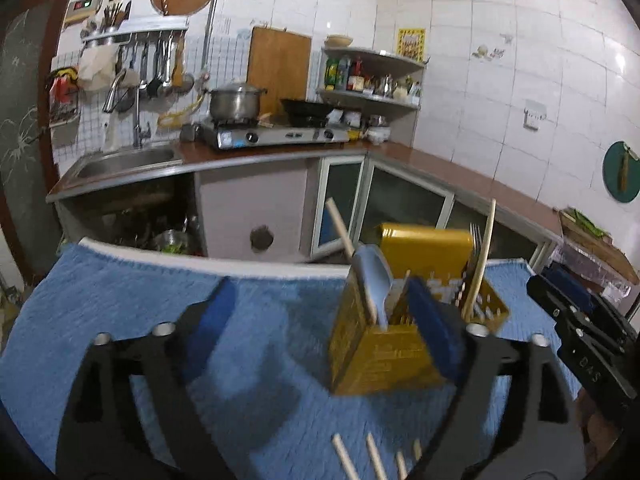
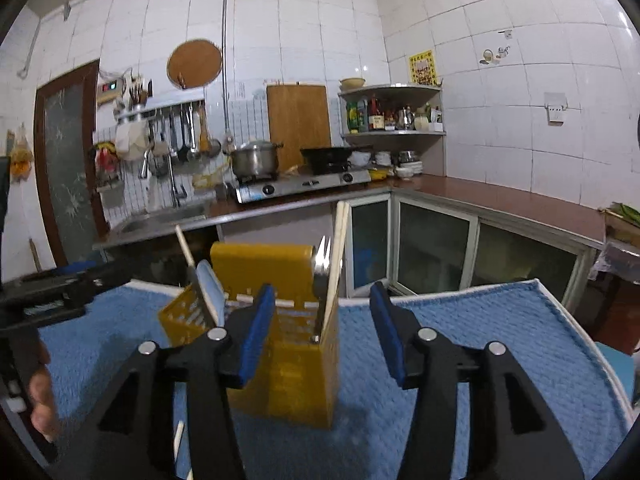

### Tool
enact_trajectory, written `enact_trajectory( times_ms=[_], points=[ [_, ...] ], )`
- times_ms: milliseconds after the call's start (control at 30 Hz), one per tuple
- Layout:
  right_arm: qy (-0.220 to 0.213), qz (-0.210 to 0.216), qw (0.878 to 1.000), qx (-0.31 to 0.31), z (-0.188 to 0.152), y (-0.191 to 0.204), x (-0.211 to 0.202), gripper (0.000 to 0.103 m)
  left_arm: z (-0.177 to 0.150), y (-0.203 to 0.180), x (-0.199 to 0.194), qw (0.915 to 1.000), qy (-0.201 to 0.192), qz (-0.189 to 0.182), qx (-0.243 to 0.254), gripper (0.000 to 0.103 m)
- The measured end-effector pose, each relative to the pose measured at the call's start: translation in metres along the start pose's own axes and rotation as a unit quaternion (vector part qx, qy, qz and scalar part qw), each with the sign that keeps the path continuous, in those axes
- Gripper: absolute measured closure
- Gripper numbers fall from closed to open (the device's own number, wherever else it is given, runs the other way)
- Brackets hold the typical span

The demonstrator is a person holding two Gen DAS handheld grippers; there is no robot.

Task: Organize utensils
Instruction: 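Withdraw both tools from the caddy back toward the remaining chopsticks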

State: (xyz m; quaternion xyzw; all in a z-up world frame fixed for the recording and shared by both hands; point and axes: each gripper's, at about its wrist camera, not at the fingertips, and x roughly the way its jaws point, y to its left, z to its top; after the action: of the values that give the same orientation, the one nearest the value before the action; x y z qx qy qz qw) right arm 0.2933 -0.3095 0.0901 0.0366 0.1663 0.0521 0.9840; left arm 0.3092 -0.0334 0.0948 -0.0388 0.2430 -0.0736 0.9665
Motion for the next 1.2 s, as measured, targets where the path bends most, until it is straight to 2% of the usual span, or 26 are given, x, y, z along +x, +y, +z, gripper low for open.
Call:
enact_trajectory(
  times_ms=[67, 133, 233, 467, 667, 900, 967, 1033, 1133, 1200],
  points=[
    [0.016, -0.007, 1.0, -0.004, -0.005, 0.005, -0.008, 0.038, -0.009, 0.005, -0.012, 0.9999, 0.006, 0.006, 0.006, 0.006],
    [0.042, -0.012, 0.999, -0.004, -0.015, 0.009, -0.014, 0.03, -0.02, 0.007, -0.02, 0.9996, 0.017, 0.013, 0.017, 0.005],
    [0.079, -0.01, 0.997, 0.001, -0.033, 0.015, -0.019, 0.028, -0.039, 0.013, -0.021, 0.9983, 0.051, 0.017, 0.021, 0.005],
    [0.126, -0.018, 0.992, 0.003, -0.08, 0.026, -0.024, 0.027, -0.08, 0.028, -0.009, 0.9929, 0.117, 0.025, -0.004, 0.005],
    [0.155, -0.025, 0.987, -0.005, -0.114, 0.034, -0.018, 0.027, -0.112, 0.036, 0.008, 0.988, 0.149, 0.028, -0.03, 0.005],
    [0.188, -0.018, 0.982, -0.006, -0.121, 0.042, -0.008, 0.027, -0.123, 0.037, 0.027, 0.98, 0.192, 0.023, -0.048, 0.007],
    [0.2, -0.015, 0.98, -0.003, -0.124, 0.042, -0.004, 0.028, -0.119, 0.031, 0.029, 0.98, 0.194, 0.019, -0.039, 0.025],
    [0.208, -0.012, 0.978, -0.003, -0.125, 0.044, -0.001, 0.038, -0.117, 0.025, 0.031, 0.9796, 0.198, 0.016, -0.029, 0.034],
    [0.222, -0.005, 0.975, 0.005, -0.126, 0.046, 0.001, 0.043, -0.114, 0.015, 0.037, 0.9777, 0.209, 0.011, -0.017, 0.04],
    [0.229, -0.004, 0.974, 0.006, -0.127, 0.049, 0.002, 0.048, -0.114, 0.009, 0.044, 0.9743, 0.225, 0.01, -0.007, 0.05]
  ],
)
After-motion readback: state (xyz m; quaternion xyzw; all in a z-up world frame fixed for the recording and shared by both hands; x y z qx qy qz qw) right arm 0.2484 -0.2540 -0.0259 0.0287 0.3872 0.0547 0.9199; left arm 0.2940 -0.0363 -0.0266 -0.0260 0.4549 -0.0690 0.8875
